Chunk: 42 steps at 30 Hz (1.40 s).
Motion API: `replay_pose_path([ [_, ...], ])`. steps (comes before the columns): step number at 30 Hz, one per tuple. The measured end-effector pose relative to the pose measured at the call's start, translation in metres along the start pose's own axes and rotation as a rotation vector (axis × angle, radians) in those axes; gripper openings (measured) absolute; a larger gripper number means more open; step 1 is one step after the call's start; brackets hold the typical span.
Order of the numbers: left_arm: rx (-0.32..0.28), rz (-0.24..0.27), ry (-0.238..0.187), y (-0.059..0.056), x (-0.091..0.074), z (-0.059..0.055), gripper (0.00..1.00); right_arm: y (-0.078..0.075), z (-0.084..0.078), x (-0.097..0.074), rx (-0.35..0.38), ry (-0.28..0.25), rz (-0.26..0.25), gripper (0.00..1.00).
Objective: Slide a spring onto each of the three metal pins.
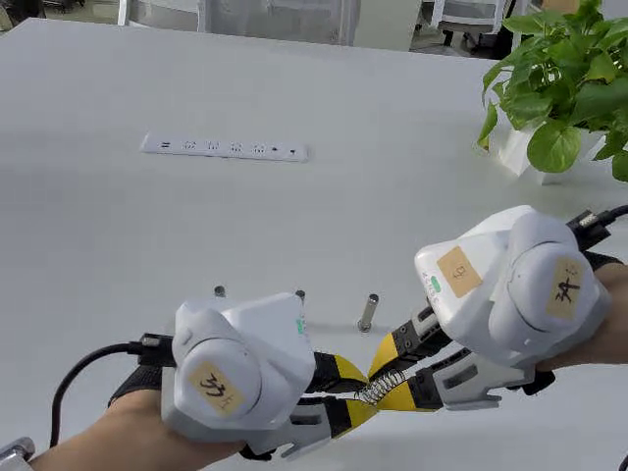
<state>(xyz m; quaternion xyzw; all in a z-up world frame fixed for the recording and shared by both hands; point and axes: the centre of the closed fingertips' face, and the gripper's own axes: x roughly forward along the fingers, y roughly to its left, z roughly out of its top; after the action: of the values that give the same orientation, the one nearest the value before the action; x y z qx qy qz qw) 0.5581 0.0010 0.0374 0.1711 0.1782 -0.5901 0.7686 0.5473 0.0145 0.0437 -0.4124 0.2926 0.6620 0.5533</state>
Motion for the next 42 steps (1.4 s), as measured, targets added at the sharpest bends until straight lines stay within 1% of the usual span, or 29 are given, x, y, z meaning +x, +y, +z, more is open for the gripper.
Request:
replay_pose_path([
  [5,-0.004,0.001,-0.010,0.000,0.000,0.003,0.06,-0.001,0.003,0.001,0.001,-0.002,0.009,0.08],
  [8,-0.002,0.002,-0.006,0.000,0.000,0.002,0.06,-0.001,0.001,0.001,-0.005,0.013,0.013,0.08],
  [13,-0.005,-0.003,-0.013,-0.001,0.000,0.002,0.06,0.001,0.001,0.001,0.010,0.011,0.024,0.07],
  [17,-0.011,-0.018,-0.022,-0.004,0.001,0.003,0.06,0.004,0.001,0.000,0.030,0.024,0.047,0.07],
  [20,-0.018,-0.015,-0.033,-0.004,0.001,0.004,0.06,0.003,0.001,-0.001,0.030,0.029,0.048,0.07],
  [25,-0.029,-0.003,-0.050,-0.001,-0.003,0.005,0.06,0.002,0.005,-0.001,0.016,0.019,0.048,0.07],
  [29,-0.037,0.015,-0.054,0.000,-0.006,0.002,0.07,0.001,0.009,0.002,-0.019,0.013,0.045,0.07],
  [36,-0.056,0.032,-0.061,0.000,-0.013,-0.002,0.07,0.001,0.014,0.006,-0.031,0.005,0.059,0.07],
  [42,-0.074,0.066,-0.070,0.004,-0.019,-0.007,0.07,-0.003,0.021,0.010,-0.030,0.001,0.066,0.07],
])
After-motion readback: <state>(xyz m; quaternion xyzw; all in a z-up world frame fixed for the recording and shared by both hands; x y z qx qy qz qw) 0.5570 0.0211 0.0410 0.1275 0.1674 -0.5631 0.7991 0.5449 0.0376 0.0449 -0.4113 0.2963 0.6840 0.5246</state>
